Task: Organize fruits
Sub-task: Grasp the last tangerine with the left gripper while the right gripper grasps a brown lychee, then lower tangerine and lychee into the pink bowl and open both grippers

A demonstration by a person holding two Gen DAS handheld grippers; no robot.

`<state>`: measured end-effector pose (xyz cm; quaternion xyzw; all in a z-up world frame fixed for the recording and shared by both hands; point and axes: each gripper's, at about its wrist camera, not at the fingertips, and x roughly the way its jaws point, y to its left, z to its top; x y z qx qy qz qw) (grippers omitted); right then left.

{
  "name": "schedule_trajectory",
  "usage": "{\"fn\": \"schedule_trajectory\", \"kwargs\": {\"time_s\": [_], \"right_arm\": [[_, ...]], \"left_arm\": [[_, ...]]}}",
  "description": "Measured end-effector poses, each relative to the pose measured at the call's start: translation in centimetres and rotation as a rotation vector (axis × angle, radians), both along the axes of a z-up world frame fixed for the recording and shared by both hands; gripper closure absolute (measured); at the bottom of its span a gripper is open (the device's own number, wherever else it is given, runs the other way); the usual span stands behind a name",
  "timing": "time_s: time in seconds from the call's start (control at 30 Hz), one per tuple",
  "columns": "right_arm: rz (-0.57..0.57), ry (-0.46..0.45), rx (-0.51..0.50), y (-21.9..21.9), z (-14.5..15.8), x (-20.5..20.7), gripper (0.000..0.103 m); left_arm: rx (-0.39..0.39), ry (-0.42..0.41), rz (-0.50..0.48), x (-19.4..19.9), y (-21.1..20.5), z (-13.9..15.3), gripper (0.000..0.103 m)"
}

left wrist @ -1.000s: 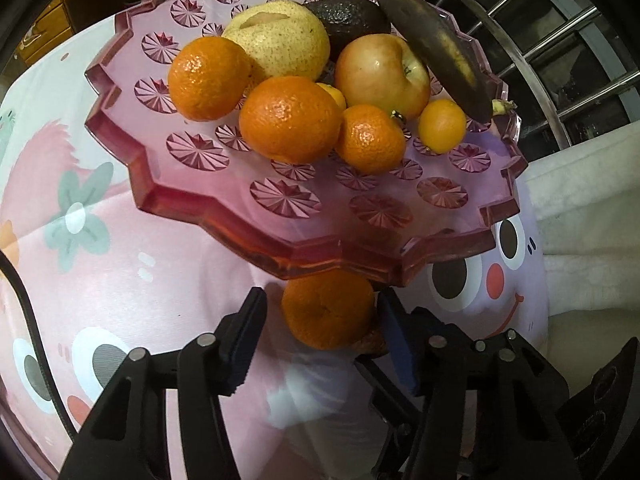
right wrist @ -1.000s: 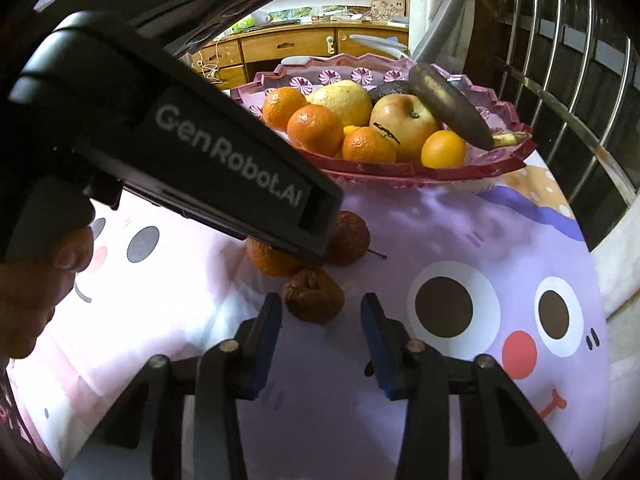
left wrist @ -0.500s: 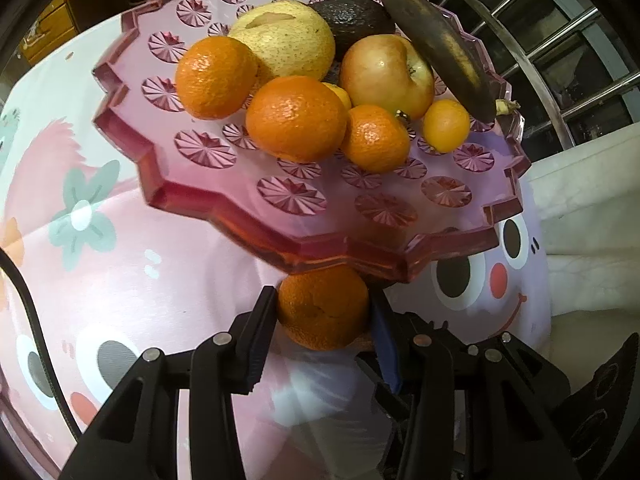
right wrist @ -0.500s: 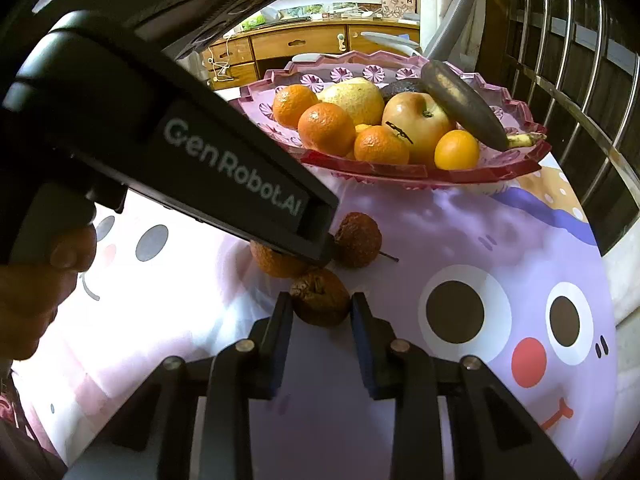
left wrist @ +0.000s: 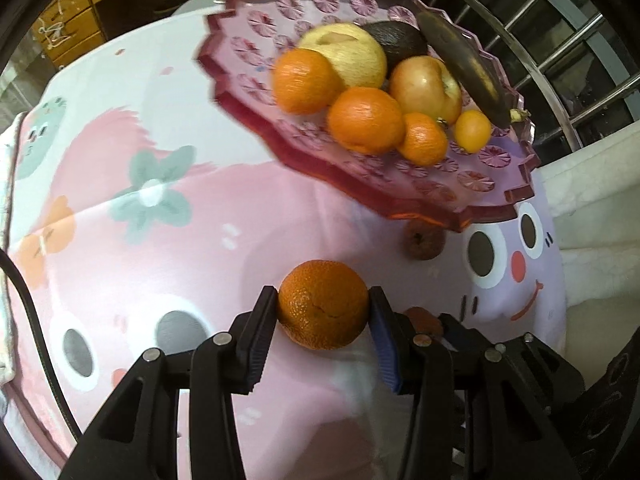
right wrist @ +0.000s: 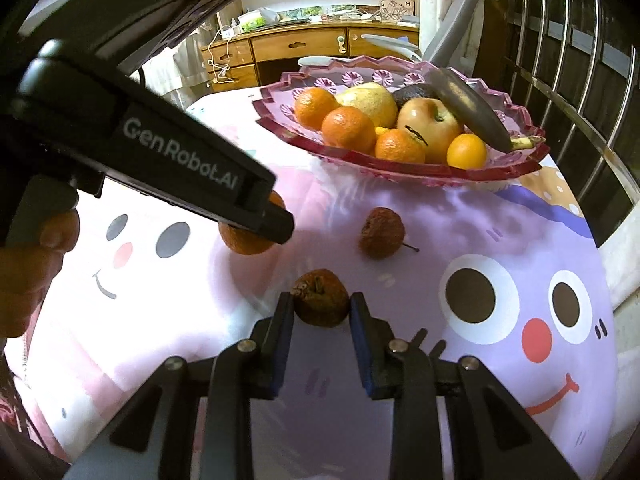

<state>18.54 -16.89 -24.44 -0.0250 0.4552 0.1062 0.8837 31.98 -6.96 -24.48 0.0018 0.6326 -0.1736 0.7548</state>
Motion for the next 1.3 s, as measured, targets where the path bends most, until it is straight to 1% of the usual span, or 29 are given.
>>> {"fn": "schedule_trajectory", "kwargs": {"time_s": [0.1, 0.23, 0.33, 0.47, 0.53, 0.8, 0.93, 1.07, 1.17, 1.3], "right_arm": [[0.001, -0.006, 0.010, 0.5, 0.6, -0.3, 0.075], [0.003, -0.026, 0.022, 1.0, 2.0, -0.5, 0.075], [0.008, -0.046, 0.027, 1.2, 3.2, -0.2, 0.075], [0.012, -0.076, 0.027, 1.4, 5.1, 0.1, 0.075], [0.012, -0.092, 0.028, 1.2, 6.1, 0.5, 0.075], [0.001, -0.159, 0.012, -0.2, 9.2, 2.1, 0.075], [-0.018, -0.185, 0.019, -1.8, 10.2, 3.3, 0.075], [-0.034, -0.193, 0.025, -3.3, 10.5, 4.4, 0.075], [-0.052, -0.183, 0.030, -4.6, 10.1, 5.3, 0.075], [-0.081, -0.144, 0.034, -6.3, 8.9, 6.7, 0.075]], "left_arm": [[0.005, -0.018, 0.019, -0.2, 1.3, 0.8, 0.059], [0.025, -0.062, 0.038, -0.4, 3.1, 2.5, 0.059], [0.020, -0.089, 0.050, -0.3, 4.0, 3.8, 0.059], [0.010, -0.125, 0.058, -0.3, 4.2, 5.6, 0.059], [-0.021, -0.129, 0.061, -0.2, 4.1, 6.5, 0.059], [-0.061, -0.181, 0.045, 0.6, 1.8, 9.0, 0.059], [-0.068, -0.198, 0.038, 1.4, 0.4, 9.5, 0.059], [-0.068, -0.217, 0.039, 2.1, -0.6, 9.6, 0.059], [-0.066, -0.204, 0.037, 2.8, -1.6, 9.1, 0.059], [-0.051, -0.177, 0.043, 3.8, -2.7, 7.9, 0.059]]}}
